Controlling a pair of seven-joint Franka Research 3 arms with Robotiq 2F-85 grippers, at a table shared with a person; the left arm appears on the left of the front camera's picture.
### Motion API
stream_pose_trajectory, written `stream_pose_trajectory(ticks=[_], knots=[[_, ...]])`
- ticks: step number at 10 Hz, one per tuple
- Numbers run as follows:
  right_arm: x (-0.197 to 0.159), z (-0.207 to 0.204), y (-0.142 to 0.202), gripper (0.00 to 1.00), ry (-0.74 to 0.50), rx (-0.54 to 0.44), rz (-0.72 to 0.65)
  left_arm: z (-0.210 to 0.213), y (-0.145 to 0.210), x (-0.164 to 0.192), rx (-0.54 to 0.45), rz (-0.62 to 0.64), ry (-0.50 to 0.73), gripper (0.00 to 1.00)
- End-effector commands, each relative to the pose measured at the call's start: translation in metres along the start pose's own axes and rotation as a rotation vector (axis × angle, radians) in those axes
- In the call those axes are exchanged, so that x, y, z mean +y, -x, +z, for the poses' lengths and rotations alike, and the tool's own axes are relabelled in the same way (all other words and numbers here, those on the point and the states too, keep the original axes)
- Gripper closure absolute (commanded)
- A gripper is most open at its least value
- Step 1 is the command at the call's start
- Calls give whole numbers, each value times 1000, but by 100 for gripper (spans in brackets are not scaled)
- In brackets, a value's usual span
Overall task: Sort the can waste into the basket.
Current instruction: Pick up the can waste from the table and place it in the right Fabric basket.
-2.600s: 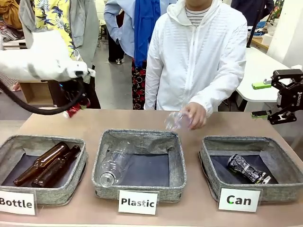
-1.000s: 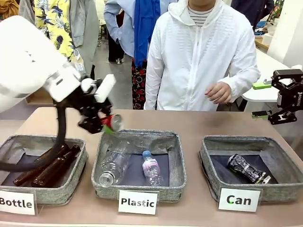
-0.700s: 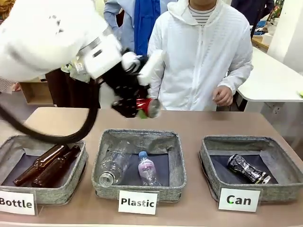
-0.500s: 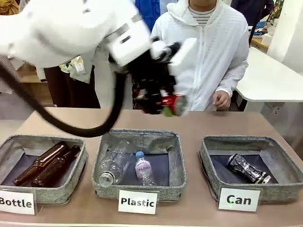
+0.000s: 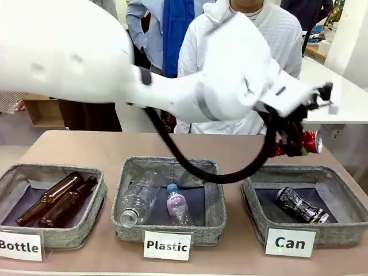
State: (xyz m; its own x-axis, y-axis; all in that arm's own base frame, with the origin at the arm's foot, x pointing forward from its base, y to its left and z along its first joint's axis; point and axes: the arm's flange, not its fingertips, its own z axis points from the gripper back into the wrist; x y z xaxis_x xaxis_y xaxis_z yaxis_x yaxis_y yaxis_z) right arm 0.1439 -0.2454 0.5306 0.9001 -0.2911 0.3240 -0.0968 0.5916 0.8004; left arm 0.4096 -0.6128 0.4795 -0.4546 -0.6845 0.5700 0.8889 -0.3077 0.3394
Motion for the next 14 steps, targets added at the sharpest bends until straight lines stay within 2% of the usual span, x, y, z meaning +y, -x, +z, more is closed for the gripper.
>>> stream_pose_trajectory(ticks=[1,2,4,5,6,10,13,14], knots=[[7,-7,-21,0,57,44,-65,-37,-30,39,44,92,60,57],[7,-7,-21,0,57,44,-65,-56,-28,43,89,107,86,57],[7,-7,-21,0,57,44,-65,-59,-25,47,102,103,108,54],[7,-7,-21,0,57,44,-65,-61,-25,45,104,103,107,17],[7,-7,-21,0,57,44,-65,-62,-22,43,110,95,106,0],[7,-7,-21,0,57,44,-65,-55,-18,41,108,86,117,0],[7,-7,-21,0,57,44,-65,-35,-9,35,98,85,115,0],[5,-11,-20,0,47,53,-44,-23,-1,33,115,98,151,0]])
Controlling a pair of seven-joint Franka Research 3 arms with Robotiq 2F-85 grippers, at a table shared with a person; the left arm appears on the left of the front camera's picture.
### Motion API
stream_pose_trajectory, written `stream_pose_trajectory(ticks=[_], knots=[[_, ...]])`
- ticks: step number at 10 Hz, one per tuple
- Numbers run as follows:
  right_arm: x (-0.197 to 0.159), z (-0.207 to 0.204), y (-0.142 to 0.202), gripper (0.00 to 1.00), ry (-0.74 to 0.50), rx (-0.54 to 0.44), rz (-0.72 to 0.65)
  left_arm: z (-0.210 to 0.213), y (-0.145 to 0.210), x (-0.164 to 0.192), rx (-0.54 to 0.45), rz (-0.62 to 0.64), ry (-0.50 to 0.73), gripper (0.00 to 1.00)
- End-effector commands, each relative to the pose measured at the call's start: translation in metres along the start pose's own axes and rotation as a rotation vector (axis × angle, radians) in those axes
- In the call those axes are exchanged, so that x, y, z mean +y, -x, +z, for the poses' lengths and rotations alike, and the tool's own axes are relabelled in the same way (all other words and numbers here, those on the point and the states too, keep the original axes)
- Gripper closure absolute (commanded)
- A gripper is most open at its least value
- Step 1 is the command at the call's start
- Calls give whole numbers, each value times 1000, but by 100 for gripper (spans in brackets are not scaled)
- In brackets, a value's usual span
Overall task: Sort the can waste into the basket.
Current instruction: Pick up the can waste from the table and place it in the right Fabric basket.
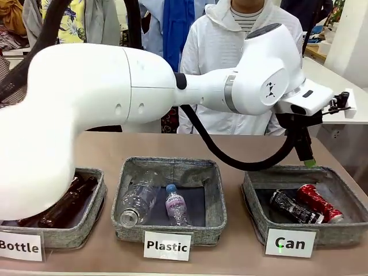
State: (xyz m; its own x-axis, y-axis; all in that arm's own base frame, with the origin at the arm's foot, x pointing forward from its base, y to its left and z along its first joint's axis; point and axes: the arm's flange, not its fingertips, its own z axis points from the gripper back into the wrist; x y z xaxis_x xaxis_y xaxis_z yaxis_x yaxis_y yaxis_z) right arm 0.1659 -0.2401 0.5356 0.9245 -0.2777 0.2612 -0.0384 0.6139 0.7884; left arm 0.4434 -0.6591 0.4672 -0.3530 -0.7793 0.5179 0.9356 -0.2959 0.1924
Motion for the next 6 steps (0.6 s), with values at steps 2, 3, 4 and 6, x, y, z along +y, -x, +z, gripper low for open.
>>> stream_pose_trajectory(ticks=[2,3,4,6], knots=[[27,-28,-31,0,-35,32,76,54,44,-17,40,41,67,0],[44,-58,-56,0,-55,70,107,85,76,-22,54,91,61,0],[60,-91,-75,0,-60,115,123,116,109,-28,32,138,40,0],[103,-165,-105,0,-103,184,199,187,186,-45,-35,261,1,0]])
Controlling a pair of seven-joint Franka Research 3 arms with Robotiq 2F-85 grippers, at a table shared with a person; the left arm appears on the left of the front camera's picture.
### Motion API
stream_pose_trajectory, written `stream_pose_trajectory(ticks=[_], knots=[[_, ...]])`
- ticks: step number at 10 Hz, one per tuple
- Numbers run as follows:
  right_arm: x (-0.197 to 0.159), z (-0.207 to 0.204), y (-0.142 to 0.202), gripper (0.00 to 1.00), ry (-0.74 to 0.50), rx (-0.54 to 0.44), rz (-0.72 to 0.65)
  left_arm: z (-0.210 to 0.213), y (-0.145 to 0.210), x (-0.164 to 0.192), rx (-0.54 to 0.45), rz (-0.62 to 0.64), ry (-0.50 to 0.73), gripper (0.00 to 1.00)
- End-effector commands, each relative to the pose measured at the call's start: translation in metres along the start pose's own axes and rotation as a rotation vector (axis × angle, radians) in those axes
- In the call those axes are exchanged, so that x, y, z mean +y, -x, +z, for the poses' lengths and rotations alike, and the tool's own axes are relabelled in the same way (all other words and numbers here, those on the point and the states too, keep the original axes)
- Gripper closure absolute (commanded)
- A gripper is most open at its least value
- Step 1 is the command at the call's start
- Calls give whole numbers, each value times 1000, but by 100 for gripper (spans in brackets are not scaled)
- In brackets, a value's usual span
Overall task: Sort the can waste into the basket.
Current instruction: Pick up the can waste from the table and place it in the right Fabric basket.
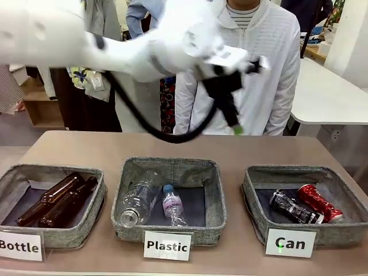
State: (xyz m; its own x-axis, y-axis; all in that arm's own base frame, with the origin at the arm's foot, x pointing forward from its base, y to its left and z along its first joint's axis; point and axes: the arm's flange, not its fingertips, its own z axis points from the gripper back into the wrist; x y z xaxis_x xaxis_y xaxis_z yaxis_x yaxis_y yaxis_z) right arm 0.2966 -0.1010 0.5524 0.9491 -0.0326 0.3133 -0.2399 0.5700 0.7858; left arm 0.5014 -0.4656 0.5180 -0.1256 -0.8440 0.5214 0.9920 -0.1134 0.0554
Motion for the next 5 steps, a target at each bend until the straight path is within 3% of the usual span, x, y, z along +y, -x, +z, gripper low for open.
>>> stream_pose_trajectory(ticks=[1,3,5], knots=[[13,-53,-45,0,-13,30,44,62,100,-42,-125,85,-10,0],[34,-116,-66,0,-92,67,79,110,202,-62,-230,270,-20,0],[37,-154,-78,0,-202,117,46,136,291,-82,-370,401,31,0]])
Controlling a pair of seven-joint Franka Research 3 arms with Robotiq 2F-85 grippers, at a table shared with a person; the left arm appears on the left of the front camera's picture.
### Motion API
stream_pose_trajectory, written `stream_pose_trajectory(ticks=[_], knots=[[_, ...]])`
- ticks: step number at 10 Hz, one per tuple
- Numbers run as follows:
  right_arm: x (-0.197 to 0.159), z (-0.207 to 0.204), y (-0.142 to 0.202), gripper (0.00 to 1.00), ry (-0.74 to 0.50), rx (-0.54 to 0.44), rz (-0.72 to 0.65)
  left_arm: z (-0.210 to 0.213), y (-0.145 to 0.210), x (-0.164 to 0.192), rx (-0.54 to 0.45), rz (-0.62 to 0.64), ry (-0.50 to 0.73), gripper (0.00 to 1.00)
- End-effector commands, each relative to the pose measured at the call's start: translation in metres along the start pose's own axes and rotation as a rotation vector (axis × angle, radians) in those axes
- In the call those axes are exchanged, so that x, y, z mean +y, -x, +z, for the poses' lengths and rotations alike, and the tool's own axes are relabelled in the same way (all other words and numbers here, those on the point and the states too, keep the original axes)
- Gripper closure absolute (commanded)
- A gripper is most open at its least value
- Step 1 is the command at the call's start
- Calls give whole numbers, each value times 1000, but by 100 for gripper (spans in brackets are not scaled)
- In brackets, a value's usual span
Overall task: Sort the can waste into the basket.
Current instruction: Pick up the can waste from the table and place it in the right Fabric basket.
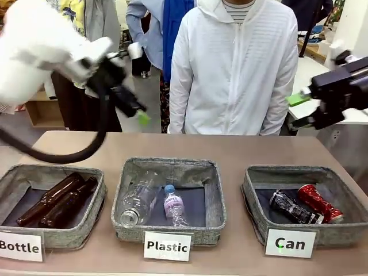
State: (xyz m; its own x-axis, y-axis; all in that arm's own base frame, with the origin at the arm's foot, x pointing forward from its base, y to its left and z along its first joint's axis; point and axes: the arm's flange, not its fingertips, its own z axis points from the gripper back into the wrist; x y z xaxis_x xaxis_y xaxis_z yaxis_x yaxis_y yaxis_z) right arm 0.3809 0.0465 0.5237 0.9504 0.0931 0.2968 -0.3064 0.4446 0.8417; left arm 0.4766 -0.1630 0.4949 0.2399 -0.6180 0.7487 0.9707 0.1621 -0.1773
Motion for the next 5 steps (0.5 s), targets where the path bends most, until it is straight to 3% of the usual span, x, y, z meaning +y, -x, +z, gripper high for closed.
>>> stream_pose_trajectory(ticks=[1,2,3,5], knots=[[-9,-11,-12,0,-67,34,-14,27,75,-13,-163,206,51,0],[-12,-15,-14,0,-82,46,-21,43,110,-15,-261,345,105,0],[-18,-17,-16,0,-76,51,-44,58,145,-14,-419,523,111,0],[-33,-17,-18,0,-57,62,-71,84,229,-13,-703,681,150,0]])
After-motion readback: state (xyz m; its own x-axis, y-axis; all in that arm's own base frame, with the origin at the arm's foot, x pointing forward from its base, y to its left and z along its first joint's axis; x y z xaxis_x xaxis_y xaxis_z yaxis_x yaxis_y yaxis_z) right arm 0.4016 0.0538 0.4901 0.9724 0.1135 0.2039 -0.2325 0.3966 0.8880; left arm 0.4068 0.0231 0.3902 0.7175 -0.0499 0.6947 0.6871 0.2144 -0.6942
